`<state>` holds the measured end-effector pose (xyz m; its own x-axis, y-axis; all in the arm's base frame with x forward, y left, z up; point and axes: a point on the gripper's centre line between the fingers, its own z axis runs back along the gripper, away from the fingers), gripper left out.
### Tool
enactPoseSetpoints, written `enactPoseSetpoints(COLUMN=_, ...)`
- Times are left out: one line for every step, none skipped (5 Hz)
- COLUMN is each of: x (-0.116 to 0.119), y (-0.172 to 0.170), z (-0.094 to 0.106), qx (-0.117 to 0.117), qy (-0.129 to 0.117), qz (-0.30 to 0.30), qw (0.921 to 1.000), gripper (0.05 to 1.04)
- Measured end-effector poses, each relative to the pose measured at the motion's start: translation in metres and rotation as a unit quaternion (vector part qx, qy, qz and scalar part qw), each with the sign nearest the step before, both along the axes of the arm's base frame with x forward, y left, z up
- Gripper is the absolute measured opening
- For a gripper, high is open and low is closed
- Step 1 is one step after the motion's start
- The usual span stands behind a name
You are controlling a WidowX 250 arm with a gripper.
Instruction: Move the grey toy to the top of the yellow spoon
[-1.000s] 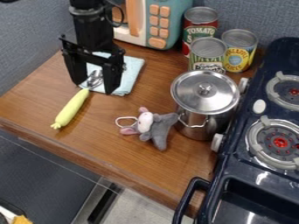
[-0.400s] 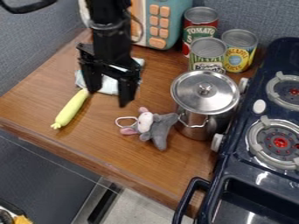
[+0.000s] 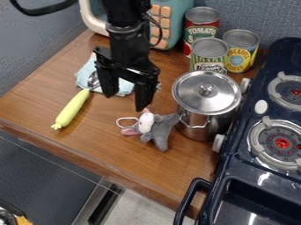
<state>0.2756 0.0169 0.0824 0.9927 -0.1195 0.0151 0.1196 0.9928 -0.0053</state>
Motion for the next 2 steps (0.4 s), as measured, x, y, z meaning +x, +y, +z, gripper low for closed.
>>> enactPoseSetpoints(x=0.0057, y=-0.0118, z=-0.0081, qx=0.009, qy=0.01, qz=0.007, qw=0.9999, gripper=0.998)
enactPoseSetpoints(x=0.0096, y=-0.0173, z=-0.0174, qx=0.018, qy=0.021, qz=0.006, qw=0.9996, gripper=0.998)
